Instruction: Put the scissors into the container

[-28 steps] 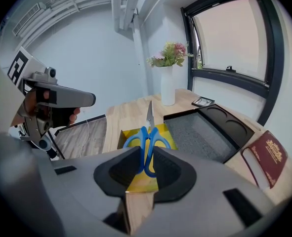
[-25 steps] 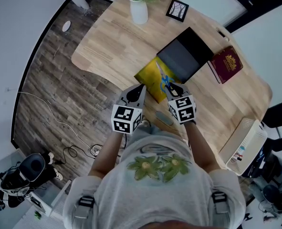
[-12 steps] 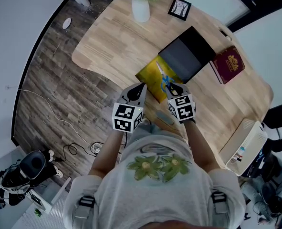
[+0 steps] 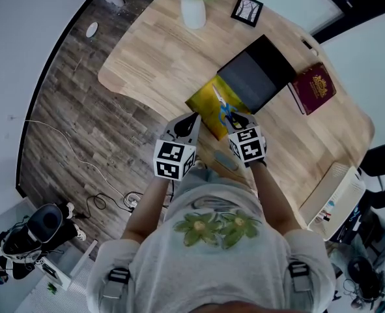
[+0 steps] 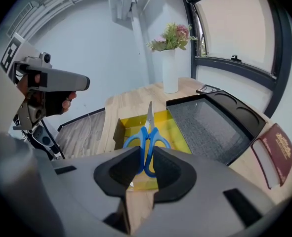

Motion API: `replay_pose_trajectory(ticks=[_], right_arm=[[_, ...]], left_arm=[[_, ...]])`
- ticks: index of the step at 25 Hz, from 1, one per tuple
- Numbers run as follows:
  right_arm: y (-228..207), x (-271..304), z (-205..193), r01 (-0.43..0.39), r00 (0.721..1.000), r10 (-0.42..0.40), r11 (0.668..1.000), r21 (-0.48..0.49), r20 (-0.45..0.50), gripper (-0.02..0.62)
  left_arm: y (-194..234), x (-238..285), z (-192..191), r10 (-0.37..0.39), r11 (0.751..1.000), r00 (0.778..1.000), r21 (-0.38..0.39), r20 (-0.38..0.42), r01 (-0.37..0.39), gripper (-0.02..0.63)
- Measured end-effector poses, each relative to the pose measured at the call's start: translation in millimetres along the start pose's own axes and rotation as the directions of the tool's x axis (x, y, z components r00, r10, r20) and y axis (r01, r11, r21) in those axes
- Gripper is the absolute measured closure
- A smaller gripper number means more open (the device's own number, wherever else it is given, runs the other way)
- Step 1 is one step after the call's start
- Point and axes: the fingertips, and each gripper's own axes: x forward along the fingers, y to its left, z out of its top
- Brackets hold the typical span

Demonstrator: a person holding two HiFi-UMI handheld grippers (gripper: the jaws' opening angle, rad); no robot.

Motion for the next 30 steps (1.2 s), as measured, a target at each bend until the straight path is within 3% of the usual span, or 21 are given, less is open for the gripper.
replay_pose_trajectory(ticks=[30], right_arm=[[-4.4,33.0,-22.8,-0.015,0.994,0.014,1.000,-0.006,-0.107,0.514]], left_arm=[[0.6,2.6,-7.3,0.004,1.000,1.000,-0.013,-0.021,-0.005,0.600]])
